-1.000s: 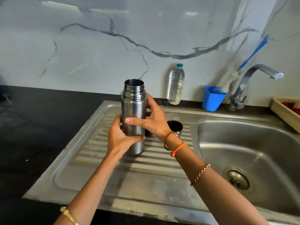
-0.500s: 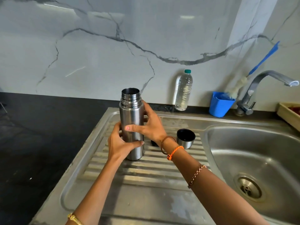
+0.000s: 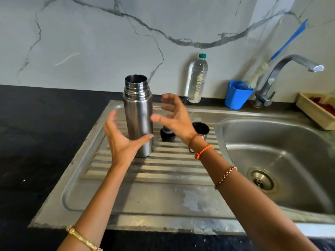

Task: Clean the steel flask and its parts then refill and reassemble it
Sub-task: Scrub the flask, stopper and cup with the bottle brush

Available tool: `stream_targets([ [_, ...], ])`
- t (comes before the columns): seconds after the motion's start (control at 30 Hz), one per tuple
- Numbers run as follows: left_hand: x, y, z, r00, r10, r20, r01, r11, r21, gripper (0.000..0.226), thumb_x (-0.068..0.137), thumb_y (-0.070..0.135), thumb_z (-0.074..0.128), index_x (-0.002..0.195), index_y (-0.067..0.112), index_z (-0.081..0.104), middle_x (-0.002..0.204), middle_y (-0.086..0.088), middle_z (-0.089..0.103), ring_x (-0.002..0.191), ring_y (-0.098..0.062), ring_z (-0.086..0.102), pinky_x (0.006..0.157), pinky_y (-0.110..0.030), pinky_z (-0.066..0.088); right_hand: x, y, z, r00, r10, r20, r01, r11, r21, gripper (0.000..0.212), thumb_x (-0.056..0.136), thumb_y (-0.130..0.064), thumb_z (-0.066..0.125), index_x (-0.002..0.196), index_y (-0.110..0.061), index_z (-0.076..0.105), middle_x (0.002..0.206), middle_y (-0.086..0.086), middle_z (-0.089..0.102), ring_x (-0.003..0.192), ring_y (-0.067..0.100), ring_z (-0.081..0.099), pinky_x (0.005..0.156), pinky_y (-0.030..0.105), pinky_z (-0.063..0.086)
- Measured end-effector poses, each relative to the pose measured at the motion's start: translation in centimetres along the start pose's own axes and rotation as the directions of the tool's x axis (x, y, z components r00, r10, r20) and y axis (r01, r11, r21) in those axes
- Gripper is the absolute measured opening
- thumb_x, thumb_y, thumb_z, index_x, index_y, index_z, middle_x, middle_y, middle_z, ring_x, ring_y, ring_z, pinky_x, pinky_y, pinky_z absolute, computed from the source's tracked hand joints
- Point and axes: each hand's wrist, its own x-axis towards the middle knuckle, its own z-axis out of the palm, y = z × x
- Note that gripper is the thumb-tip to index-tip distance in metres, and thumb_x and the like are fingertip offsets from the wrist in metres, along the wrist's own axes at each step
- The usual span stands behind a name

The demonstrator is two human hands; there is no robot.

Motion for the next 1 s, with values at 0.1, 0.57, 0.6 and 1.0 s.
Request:
stream_targets([
  [0.1,-2.2,1.7,0.1,0.905,0.337,-0.259,-0.337,0.940,0.045,0.072,0.061,0.024,0.083,0.117,0.010,0.040,0.114,0.008,0.037,0.097,-0.023,0.044,0.078,-0.026,0.041,-0.6,-0.6,-2.3,0.952,-0.113,-0.285,0.145,0.985,0.094,0.033,0.073,-0.011,0.074,0.080,-0.022,0.043,0.076,-0.005,0.050,0.070,0.015,0.052,0.066,0.037,0.048],
  [0.57,-7.7,5.3,18.0,0.644,-0.008,0.765,-0.441,0.813,0.380,0.037,0.091,0.019,0.053,0.127,0.018,0.050,0.129,-0.002,0.047,0.121,-0.021,0.045,0.096,-0.034,0.039,-0.8,-0.4,-26.8,0.919,-0.387,0.076,0.066,-0.039,-0.997,0.031,0.066,-0.015,0.057,0.094,-0.004,0.065,0.090,0.017,0.064,0.079,0.040,0.060,0.063,0.041,0.048],
  [0.6,-7.7,5.3,19.2,0.647,-0.072,0.759,-0.449,0.769,0.455,0.039,0.092,0.020,0.051,0.131,0.017,0.046,0.132,-0.003,0.045,0.124,-0.021,0.042,0.097,-0.033,0.038,-0.1,-1.2,-28.0,0.907,-0.407,0.111,0.078,-0.095,-0.992,0.030,0.067,-0.013,0.058,0.095,-0.005,0.065,0.092,0.017,0.064,0.083,0.039,0.060,0.066,0.041,0.048],
  [1.0,-0.4,7.9,30.0,0.538,-0.529,0.657,-0.461,0.468,0.754,0.045,0.075,0.021,0.076,0.115,0.007,0.060,0.122,-0.012,0.057,0.112,-0.025,0.056,0.091,-0.029,0.044,15.9,-5.7,-41.2,0.988,0.119,0.098,0.153,-0.669,-0.728,0.031,0.094,-0.027,0.047,0.120,-0.013,0.057,0.124,0.006,0.059,0.124,0.029,0.035,0.092,0.035,0.033],
])
